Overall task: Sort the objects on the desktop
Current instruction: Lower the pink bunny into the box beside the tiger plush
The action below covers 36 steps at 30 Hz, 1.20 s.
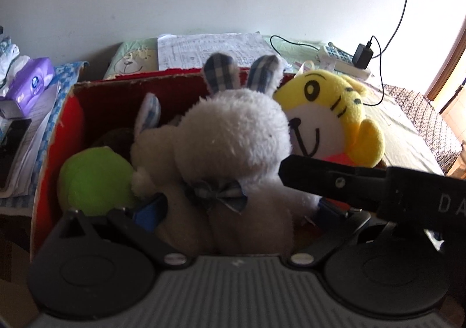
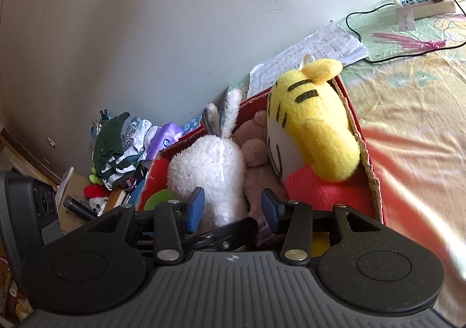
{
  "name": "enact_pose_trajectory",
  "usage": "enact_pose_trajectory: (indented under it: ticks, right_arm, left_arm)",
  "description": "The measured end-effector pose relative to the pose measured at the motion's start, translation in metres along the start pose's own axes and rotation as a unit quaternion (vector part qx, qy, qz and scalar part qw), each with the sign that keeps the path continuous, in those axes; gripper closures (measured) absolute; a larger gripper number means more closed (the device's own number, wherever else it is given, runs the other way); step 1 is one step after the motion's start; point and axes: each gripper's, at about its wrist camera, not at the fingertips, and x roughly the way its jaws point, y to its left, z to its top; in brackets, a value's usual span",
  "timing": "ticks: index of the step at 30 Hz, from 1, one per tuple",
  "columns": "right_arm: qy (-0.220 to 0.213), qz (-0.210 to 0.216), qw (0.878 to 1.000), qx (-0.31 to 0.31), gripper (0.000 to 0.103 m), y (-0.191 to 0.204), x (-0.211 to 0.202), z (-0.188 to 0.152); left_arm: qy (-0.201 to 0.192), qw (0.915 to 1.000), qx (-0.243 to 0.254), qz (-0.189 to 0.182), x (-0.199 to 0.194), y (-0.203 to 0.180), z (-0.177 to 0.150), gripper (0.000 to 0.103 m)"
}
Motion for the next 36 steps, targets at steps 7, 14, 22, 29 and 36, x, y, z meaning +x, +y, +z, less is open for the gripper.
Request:
enact_pose_trajectory:
  ticks: [7, 14, 22, 29, 36]
  right_arm:
    - [-0.009, -0.012, 1.000, -0.017, 0.055, 0.002, 0.000, -0.005]
    - [-0.019, -0.014, 0.999, -0.040, 0.055, 0.004, 0.000, -0.009]
    - [-0.009, 0.022, 0.999, -0.037, 0.055, -0.002, 0.000, -0.006]
    - [0.028, 0.064, 0.997, -0.035, 0.040, -0.005, -0.001, 0.001]
    - [0.023, 0.068, 0.995, -0.074, 0.038, 0.004, -0.019, 0.005]
  left_arm:
    - [-0.002, 1.0000, 0.002, 0.009, 0.006, -0.005, -0.006, 0.000]
    - [0.002, 0.9994, 0.020, 0.028, 0.010, -0.015, -0.008, 0.000]
    - [0.000, 0.9993, 0.007, 0.038, 0.010, -0.017, -0.010, 0.000]
    - [0.005, 0.9977, 0.004, 0.068, 0.009, -0.027, -0.008, 0.000]
    - [0.002, 0.9951, -0.028, 0.095, -0.003, -0.046, -0.008, 0.001]
